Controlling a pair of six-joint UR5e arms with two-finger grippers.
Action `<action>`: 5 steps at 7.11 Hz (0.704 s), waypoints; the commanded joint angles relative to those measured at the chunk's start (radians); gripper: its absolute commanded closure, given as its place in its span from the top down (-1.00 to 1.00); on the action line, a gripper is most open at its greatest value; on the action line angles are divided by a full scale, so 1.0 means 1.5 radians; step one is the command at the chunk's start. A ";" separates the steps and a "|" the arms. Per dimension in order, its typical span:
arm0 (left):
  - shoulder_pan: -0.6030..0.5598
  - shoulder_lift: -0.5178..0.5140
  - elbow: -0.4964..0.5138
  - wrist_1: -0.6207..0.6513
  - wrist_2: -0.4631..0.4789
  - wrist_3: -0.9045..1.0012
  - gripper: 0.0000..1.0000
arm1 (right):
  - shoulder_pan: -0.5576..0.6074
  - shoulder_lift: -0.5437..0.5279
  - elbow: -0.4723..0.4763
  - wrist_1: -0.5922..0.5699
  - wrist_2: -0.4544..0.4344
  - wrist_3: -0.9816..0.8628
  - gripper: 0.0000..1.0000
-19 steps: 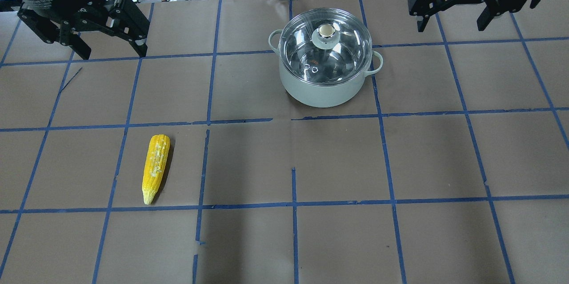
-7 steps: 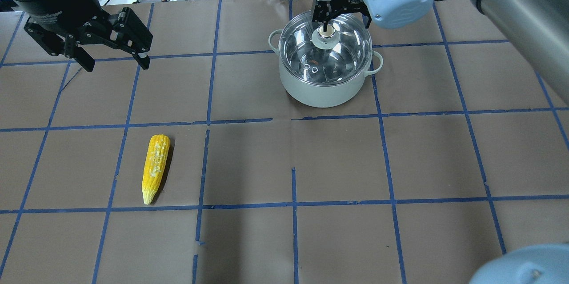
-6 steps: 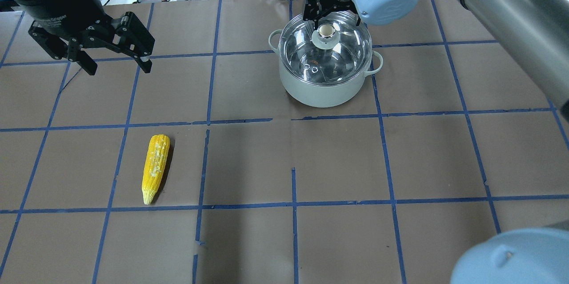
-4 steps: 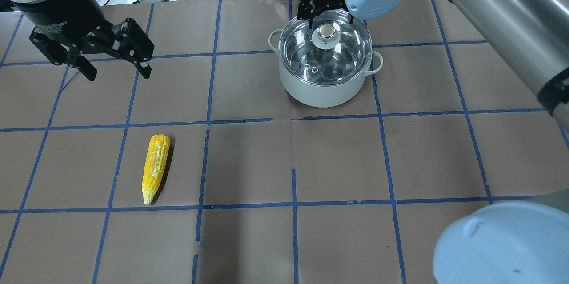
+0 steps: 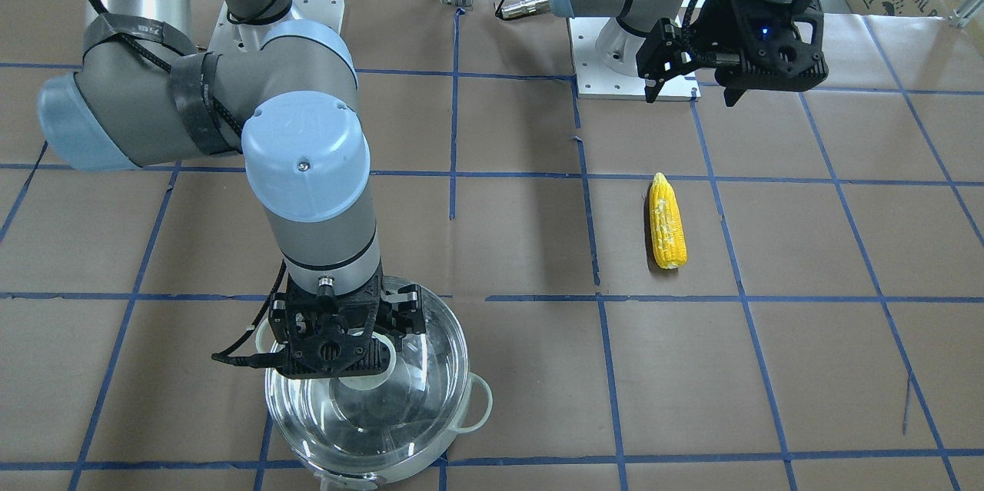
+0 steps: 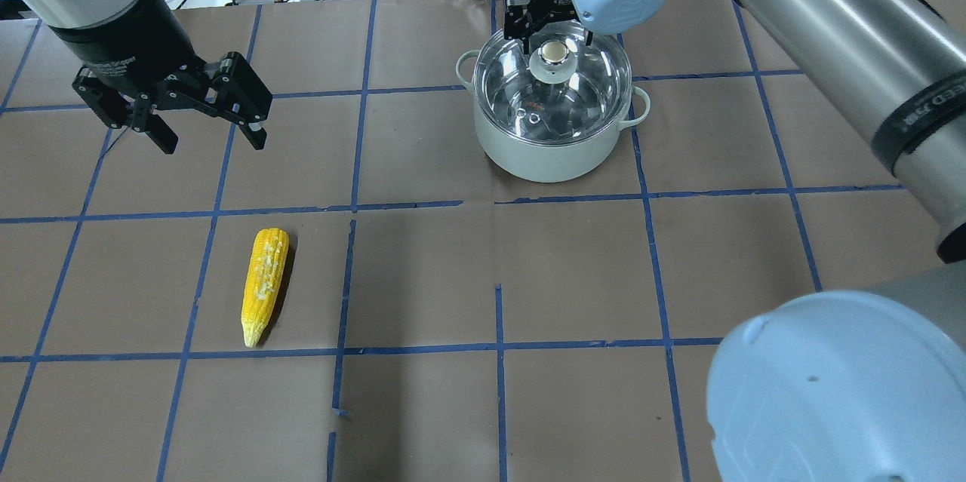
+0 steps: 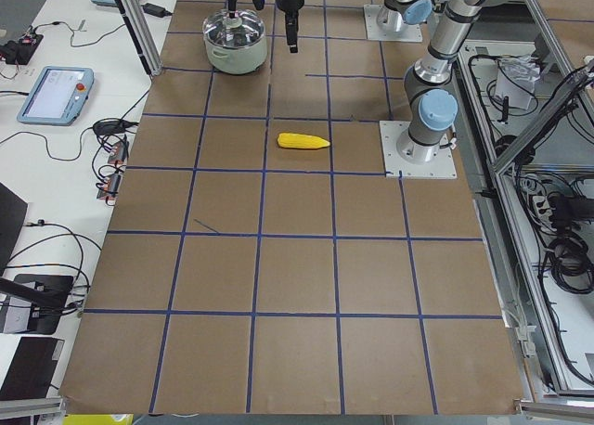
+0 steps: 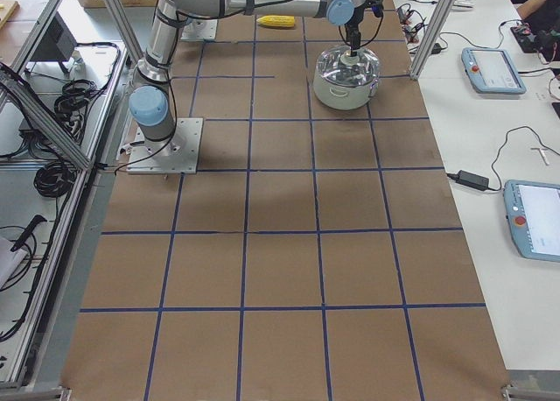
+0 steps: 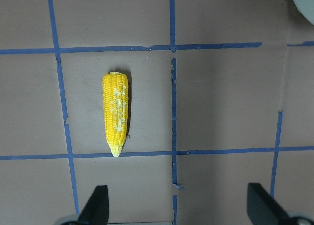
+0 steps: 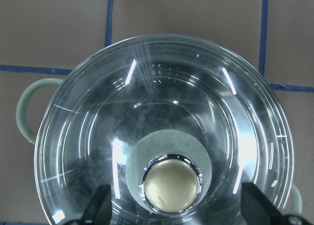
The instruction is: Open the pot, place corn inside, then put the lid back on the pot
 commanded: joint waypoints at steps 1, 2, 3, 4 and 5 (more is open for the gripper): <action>0.000 0.001 -0.003 0.001 0.000 -0.002 1.00 | 0.000 0.011 -0.002 -0.018 -0.001 -0.002 0.83; 0.000 0.004 -0.004 0.000 0.000 -0.003 1.00 | 0.000 0.019 -0.002 -0.026 -0.001 -0.002 0.81; 0.000 0.004 -0.003 0.000 0.000 -0.002 1.00 | 0.000 0.019 0.003 -0.027 -0.002 -0.004 0.77; 0.000 -0.003 -0.003 0.000 0.000 0.001 1.00 | 0.000 0.018 0.010 -0.027 -0.001 -0.005 0.76; 0.000 -0.007 -0.004 0.000 0.000 -0.004 1.00 | 0.001 0.017 0.011 -0.026 -0.001 -0.005 0.75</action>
